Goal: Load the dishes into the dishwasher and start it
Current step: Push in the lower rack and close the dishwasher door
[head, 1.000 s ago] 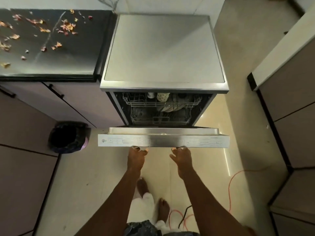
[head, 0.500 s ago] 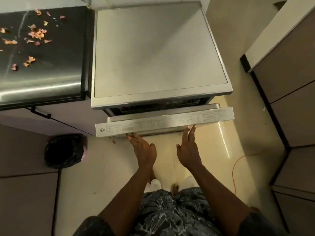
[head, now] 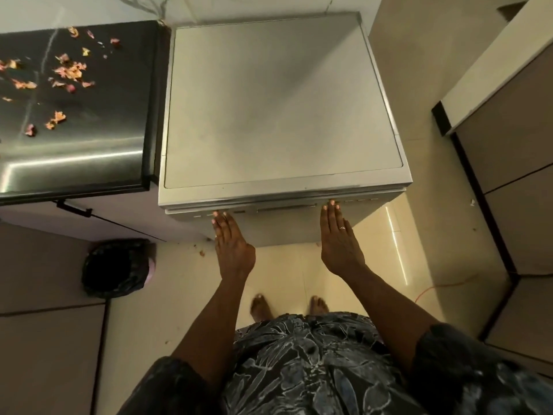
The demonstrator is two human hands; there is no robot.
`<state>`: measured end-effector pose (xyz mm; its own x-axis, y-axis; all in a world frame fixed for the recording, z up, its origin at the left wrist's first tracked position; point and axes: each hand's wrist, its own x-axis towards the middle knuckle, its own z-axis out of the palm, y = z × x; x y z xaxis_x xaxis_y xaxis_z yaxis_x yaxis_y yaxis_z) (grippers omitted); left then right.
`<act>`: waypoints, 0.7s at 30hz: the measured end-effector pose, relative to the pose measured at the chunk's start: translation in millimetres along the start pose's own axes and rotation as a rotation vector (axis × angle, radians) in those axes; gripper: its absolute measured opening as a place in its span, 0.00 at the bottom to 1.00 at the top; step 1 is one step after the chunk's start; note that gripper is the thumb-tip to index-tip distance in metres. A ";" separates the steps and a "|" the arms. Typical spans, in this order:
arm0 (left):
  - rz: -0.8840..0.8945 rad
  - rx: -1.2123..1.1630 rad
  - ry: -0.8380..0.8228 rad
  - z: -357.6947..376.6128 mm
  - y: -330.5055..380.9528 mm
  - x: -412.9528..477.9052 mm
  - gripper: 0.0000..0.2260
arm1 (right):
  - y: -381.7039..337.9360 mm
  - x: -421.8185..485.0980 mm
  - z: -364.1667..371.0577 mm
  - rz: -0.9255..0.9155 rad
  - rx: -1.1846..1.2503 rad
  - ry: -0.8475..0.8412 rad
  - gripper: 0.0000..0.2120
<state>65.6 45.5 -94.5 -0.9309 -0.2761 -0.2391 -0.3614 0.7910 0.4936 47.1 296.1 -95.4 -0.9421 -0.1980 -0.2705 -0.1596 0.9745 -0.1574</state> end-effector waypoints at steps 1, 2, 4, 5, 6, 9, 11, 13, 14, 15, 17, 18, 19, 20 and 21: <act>-0.005 0.015 -0.011 0.8 -0.2 0.5 0.39 | 2.2 -0.3 1.2 -0.004 -0.017 -0.007 0.38; -0.007 0.032 -0.014 1.3 0.9 1.5 0.39 | 4.4 0.7 1.2 -0.014 -0.044 -0.007 0.38; -0.009 0.055 -0.010 0.8 2.6 6.6 0.39 | 6.1 5.4 -1.6 -0.027 -0.078 -0.009 0.38; -0.012 0.063 -0.012 -0.2 3.1 9.3 0.39 | 6.0 8.7 -3.4 -0.029 -0.083 -0.016 0.39; -0.015 0.073 -0.018 -0.7 3.1 11.2 0.39 | 5.8 10.8 -3.8 -0.028 -0.094 -0.023 0.39; -0.030 0.085 -0.069 -3.8 3.3 14.7 0.40 | 5.5 14.6 -4.7 -0.027 -0.101 -0.050 0.39; -0.018 0.123 -0.094 -5.3 0.6 15.7 0.40 | 7.0 14.3 -4.6 -0.036 -0.102 -0.036 0.39; -0.002 0.173 -0.126 -9.2 -1.4 15.1 0.39 | 6.4 12.8 -6.4 -0.038 -0.082 -0.035 0.38; 0.005 0.200 -0.127 -11.0 -1.1 13.8 0.38 | 5.7 12.9 -8.0 -0.041 -0.066 -0.013 0.37; 0.014 0.216 -0.112 -13.2 0.5 11.9 0.36 | 4.8 13.3 -11.7 -0.039 -0.046 0.020 0.36; 0.065 0.212 -0.016 -21.5 5.4 7.4 0.25 | 3.3 15.5 -24.6 -0.020 0.018 0.107 0.33; 0.119 0.211 0.058 -26.0 6.7 5.6 0.18 | 2.8 17.0 -31.1 -0.020 0.051 0.173 0.30; 0.177 0.209 0.135 -31.8 7.5 5.5 0.12 | 0.6 19.0 -38.3 -0.027 0.084 0.237 0.28; 0.231 0.190 0.196 -37.8 8.4 6.1 0.07 | -2.7 20.3 -44.1 -0.034 0.106 0.282 0.25; 0.273 0.159 0.239 -44.1 10.0 6.9 0.05 | -6.0 21.1 -47.2 -0.040 0.121 0.307 0.23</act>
<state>53.3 27.5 -54.4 -0.9844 -0.1485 0.0940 -0.1036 0.9224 0.3721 14.2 291.0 -55.3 -0.9836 -0.1770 0.0346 -0.1795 0.9433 -0.2791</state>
